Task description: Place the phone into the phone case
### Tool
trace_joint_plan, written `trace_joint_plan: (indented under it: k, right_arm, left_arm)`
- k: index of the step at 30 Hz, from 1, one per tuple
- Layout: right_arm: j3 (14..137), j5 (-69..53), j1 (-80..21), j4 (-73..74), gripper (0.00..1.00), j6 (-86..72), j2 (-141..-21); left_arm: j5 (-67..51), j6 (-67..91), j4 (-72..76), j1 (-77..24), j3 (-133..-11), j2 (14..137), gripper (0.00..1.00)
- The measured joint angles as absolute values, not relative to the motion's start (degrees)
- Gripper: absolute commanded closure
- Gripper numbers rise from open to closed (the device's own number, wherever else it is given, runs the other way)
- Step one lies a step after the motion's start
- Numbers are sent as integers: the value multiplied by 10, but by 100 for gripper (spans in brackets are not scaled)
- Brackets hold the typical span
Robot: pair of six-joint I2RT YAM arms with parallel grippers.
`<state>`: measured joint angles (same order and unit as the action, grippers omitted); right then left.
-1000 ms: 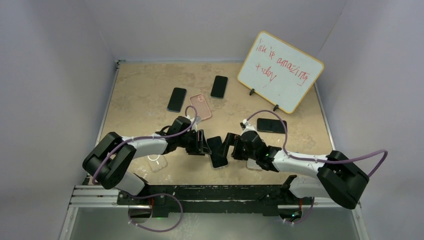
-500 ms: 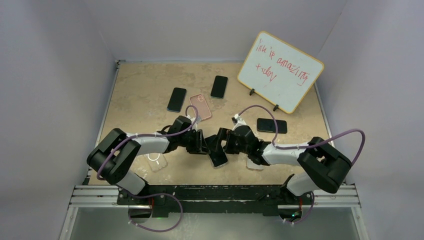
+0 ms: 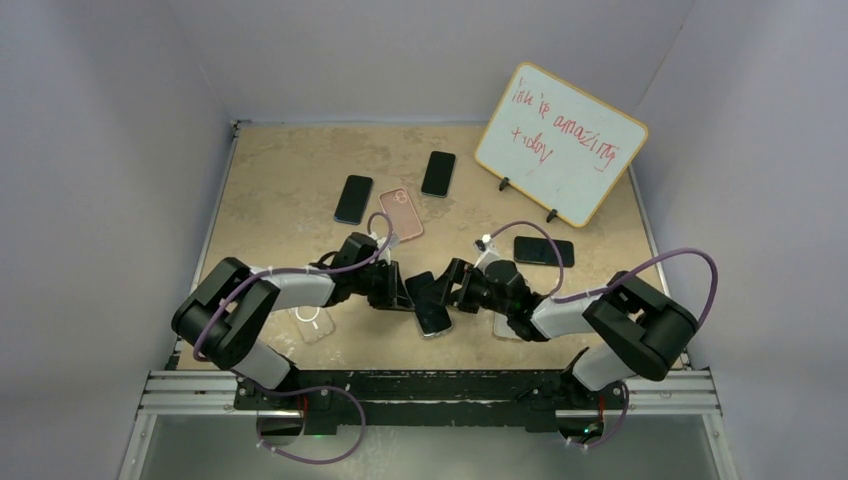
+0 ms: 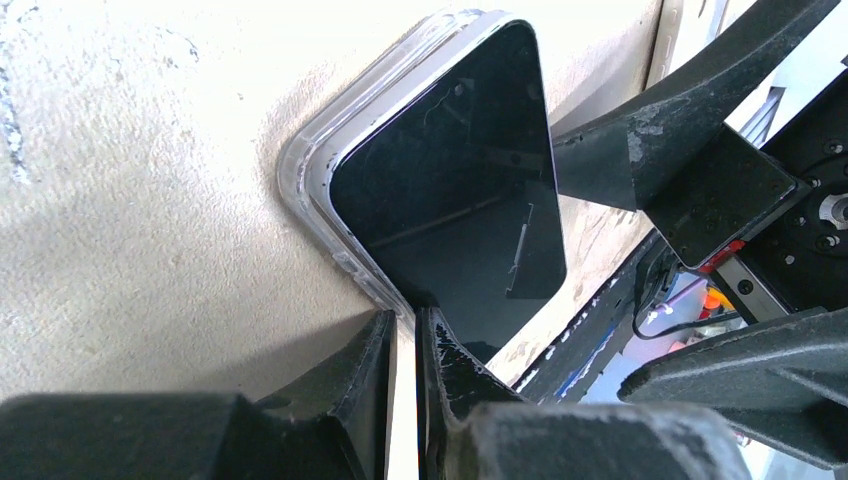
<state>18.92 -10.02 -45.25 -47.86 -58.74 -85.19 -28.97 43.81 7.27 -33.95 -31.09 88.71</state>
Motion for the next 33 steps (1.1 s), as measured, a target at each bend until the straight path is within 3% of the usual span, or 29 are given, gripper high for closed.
trace_joint_plan:
  k: [14, 20, 26, 33]
  right_arm:
    - [155, -129, -448, -578, 6, -613, -870]
    - [155, -133, -448, -577, 8, -611, -868]
    - [155, -135, -448, -578, 13, -606, -864]
    - [154, -144, -446, -601, 13, -606, -867]
  left_arm:
    - [-295, 437, 89, -334, -291, 875, 77]
    - [-294, 433, 85, -334, -291, 873, 79]
    - [-294, 433, 85, -334, -291, 873, 88]
    - [-296, 433, 80, -330, -289, 872, 85]
